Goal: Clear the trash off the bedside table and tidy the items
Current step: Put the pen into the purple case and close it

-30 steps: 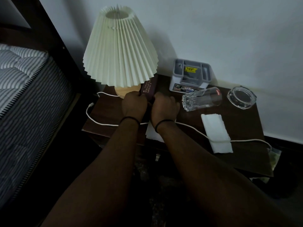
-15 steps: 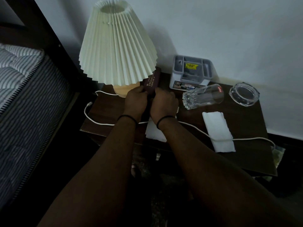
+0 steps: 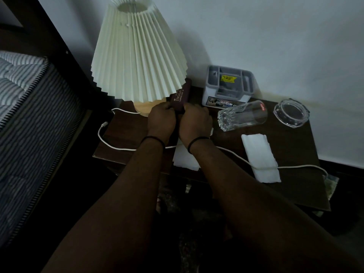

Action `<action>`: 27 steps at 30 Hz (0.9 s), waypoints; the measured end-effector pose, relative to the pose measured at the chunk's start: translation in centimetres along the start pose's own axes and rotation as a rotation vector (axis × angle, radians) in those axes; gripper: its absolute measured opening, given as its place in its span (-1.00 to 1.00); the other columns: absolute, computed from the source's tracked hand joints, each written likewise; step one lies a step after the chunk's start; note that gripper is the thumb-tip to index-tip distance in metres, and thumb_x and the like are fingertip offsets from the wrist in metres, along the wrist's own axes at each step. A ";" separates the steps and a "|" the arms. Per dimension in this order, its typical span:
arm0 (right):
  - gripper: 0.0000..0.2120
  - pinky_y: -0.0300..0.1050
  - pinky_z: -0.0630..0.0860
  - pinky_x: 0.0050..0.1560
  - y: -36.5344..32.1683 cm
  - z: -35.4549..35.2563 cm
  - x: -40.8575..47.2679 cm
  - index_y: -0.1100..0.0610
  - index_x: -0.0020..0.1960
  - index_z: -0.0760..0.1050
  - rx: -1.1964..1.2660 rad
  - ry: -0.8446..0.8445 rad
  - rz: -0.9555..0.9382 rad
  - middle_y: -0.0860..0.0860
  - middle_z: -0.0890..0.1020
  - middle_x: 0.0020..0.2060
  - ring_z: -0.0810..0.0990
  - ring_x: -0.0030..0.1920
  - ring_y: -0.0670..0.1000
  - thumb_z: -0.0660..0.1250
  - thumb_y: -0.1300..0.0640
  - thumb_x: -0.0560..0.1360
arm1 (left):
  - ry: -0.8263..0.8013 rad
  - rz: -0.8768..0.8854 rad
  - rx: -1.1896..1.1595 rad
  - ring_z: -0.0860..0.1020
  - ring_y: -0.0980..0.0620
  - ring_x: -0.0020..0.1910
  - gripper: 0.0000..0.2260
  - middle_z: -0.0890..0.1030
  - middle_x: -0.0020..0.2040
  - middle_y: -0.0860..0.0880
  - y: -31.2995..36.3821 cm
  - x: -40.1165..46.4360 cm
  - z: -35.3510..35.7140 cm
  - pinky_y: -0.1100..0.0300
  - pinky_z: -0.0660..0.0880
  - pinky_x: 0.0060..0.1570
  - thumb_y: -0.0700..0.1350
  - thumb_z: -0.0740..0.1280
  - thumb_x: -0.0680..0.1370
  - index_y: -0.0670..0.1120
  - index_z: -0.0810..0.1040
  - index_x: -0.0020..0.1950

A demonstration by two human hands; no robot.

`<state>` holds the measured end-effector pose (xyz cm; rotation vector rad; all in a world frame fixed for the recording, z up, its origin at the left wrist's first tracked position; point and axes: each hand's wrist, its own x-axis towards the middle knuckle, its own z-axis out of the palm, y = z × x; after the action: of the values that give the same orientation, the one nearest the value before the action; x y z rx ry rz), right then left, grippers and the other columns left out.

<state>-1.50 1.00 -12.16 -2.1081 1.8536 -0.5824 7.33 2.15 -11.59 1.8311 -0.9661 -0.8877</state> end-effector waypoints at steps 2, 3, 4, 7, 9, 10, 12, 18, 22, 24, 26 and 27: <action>-0.75 0.08 0.46 0.10 0.0 -0.1 0.0 0.11 0.13 0.57 0.000 -0.006 0.000 0.12 0.61 0.06 0.49 0.16 0.20 0.15 0.19 0.58 | -0.015 -0.007 -0.019 0.59 -0.27 0.05 -0.73 0.64 0.07 -0.32 0.0 0.0 0.0 -0.12 0.54 0.09 -0.30 0.16 0.60 -0.26 0.59 0.20; -0.74 0.08 0.45 0.10 0.0 -0.1 0.0 0.11 0.13 0.57 0.002 -0.009 0.001 0.12 0.61 0.06 0.49 0.16 0.20 0.14 0.19 0.58 | -0.020 -0.008 -0.032 0.59 -0.28 0.05 -0.72 0.64 0.06 -0.31 0.0 0.0 0.0 -0.13 0.54 0.10 -0.31 0.16 0.59 -0.26 0.59 0.20; -0.74 0.07 0.45 0.10 0.0 -0.1 0.0 0.11 0.14 0.57 0.005 -0.012 0.003 0.13 0.61 0.07 0.49 0.17 0.20 0.14 0.19 0.58 | -0.026 -0.008 -0.040 0.59 -0.26 0.04 -0.72 0.64 0.04 -0.29 0.0 0.0 0.0 -0.10 0.55 0.09 -0.31 0.15 0.59 -0.26 0.60 0.19; -0.72 0.06 0.43 0.10 0.0 -0.2 0.0 0.11 0.16 0.57 0.010 -0.019 0.014 0.12 0.61 0.09 0.48 0.18 0.19 0.13 0.21 0.58 | -0.044 -0.002 -0.059 0.54 -0.11 -0.11 -0.74 0.61 -0.06 -0.22 -0.2 0.1 0.1 0.06 0.49 -0.10 -0.32 0.16 0.57 -0.24 0.61 0.13; -0.72 0.06 0.43 0.10 0.1 -0.2 0.1 0.11 0.16 0.57 0.012 -0.017 0.017 0.12 0.61 0.09 0.48 0.18 0.19 0.13 0.21 0.58 | -0.045 0.006 -0.060 0.52 -0.08 -0.13 -0.76 0.61 -0.07 -0.23 -0.3 0.2 0.2 0.11 0.44 -0.14 -0.32 0.17 0.57 -0.22 0.61 0.09; -0.72 0.06 0.43 0.10 0.1 -0.1 0.1 0.12 0.15 0.57 0.014 -0.016 0.018 0.12 0.61 0.09 0.48 0.18 0.19 0.13 0.20 0.58 | -0.040 0.011 -0.051 0.53 -0.08 -0.12 -0.76 0.62 -0.06 -0.23 -0.3 0.2 0.2 0.10 0.45 -0.12 -0.32 0.18 0.57 -0.21 0.61 0.10; -0.73 0.07 0.44 0.10 0.1 -0.2 0.1 0.12 0.15 0.57 0.014 -0.018 0.018 0.12 0.60 0.09 0.49 0.18 0.20 0.13 0.19 0.58 | -0.024 0.019 -0.035 0.53 -0.08 -0.10 -0.77 0.62 -0.04 -0.24 -0.4 0.3 0.3 0.05 0.50 -0.08 -0.31 0.18 0.57 -0.18 0.62 0.05; -0.75 0.04 0.42 0.11 0.4 -0.4 -0.5 0.14 0.14 0.54 0.047 0.005 -0.011 0.13 0.61 0.07 0.50 0.15 0.20 0.16 0.21 0.55 | 0.071 0.044 0.054 0.55 -0.13 -0.02 -0.75 0.63 0.03 -0.28 -0.5 0.1 0.3 0.18 0.40 -0.07 -0.36 0.15 0.58 -0.28 0.62 0.07; -0.70 0.05 0.39 0.22 1.2 -1.8 -1.6 0.15 0.19 0.55 0.096 0.009 -0.044 0.12 0.62 0.09 0.54 0.15 0.18 0.18 0.22 0.51 | 0.172 0.037 0.115 0.57 -0.25 0.04 -0.77 0.64 0.03 -0.31 -0.2 -0.9 0.5 0.22 0.32 -0.17 -0.34 0.16 0.56 -0.38 0.59 0.00; -0.68 0.09 0.42 0.22 1.8 -2.9 -2.5 0.20 0.16 0.58 0.163 0.039 -0.057 0.17 0.64 0.07 0.56 0.13 0.21 0.20 0.28 0.47 | 0.189 0.020 0.159 0.58 -0.23 0.08 -0.77 0.64 0.07 -0.29 0.1 -1.7 0.6 0.22 0.36 -0.13 -0.31 0.18 0.56 -0.34 0.60 0.07; -0.66 0.09 0.42 0.24 2.7 -4.2 -3.8 0.21 0.19 0.58 0.192 0.037 -0.047 0.19 0.63 0.10 0.55 0.18 0.22 0.21 0.32 0.46 | 0.197 0.025 0.205 0.56 -0.23 0.14 -0.75 0.63 0.13 -0.28 0.1 -2.5 0.7 0.16 0.43 0.01 -0.28 0.18 0.57 -0.31 0.59 0.13; -0.64 0.07 0.42 0.26 3.2 -4.9 -4.4 0.20 0.21 0.58 0.198 0.033 -0.042 0.18 0.63 0.12 0.54 0.20 0.22 0.22 0.32 0.46 | 0.202 0.038 0.228 0.56 -0.24 0.14 -0.76 0.62 0.13 -0.28 0.2 -3.0 0.6 0.12 0.45 0.04 -0.27 0.18 0.57 -0.30 0.58 0.13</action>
<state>-7.03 5.19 -9.83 -2.0232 1.6948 -0.7804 5.42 4.45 -11.10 2.0427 -1.0019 -0.5736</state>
